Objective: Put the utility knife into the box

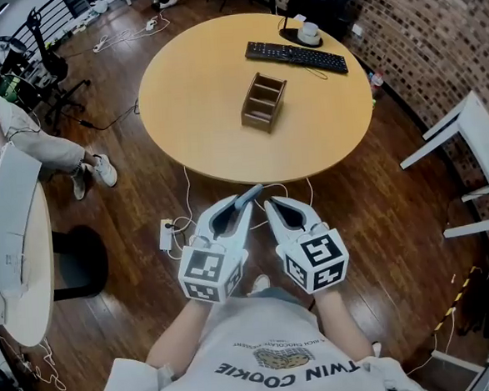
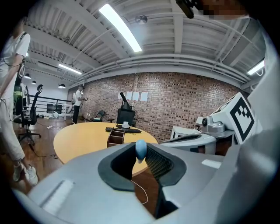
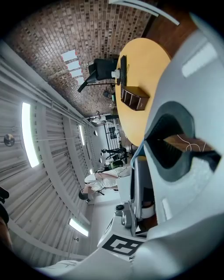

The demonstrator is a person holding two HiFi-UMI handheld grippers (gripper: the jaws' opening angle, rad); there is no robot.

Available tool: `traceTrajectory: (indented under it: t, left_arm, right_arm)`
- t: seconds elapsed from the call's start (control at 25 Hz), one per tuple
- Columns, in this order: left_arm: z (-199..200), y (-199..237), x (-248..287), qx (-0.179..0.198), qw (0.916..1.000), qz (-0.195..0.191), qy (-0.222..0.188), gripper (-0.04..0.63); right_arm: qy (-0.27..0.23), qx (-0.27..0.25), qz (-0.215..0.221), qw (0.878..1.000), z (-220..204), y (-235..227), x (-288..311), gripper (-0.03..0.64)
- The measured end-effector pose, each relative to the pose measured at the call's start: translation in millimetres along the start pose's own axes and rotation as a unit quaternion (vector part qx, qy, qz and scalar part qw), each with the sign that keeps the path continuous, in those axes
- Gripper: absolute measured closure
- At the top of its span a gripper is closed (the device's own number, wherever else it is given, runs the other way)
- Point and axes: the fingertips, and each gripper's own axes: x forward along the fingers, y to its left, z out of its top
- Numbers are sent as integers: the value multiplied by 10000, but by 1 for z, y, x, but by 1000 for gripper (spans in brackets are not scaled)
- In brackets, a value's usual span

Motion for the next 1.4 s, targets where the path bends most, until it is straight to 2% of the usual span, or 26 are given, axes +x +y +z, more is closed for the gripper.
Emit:
traceTrajectory:
  t: [0.44, 0.88, 0.96, 1.12, 1.4]
  left_arm:
    - [12, 47, 49, -71, 9993, -338, 117, 523]
    - [25, 109, 122, 303, 9905, -1280, 397, 523]
    - [28, 115, 135, 412, 9870, -1484, 471, 523]
    - [33, 124, 159, 942, 9769, -1853, 489, 523]
    - [37, 141, 197, 1881, 9501, -2416, 603, 523]
  right_arm:
    - [104, 123, -275, 9995, 19, -24, 57, 615]
    - [178, 372, -1045, 9937, 47, -63, 135, 615]
    - [193, 408, -1211, 9916, 52, -70, 143, 615]
    - [183, 484, -1533, 9868, 58, -84, 156, 615]
    - [94, 629, -2092, 9758, 69, -104, 172, 615]
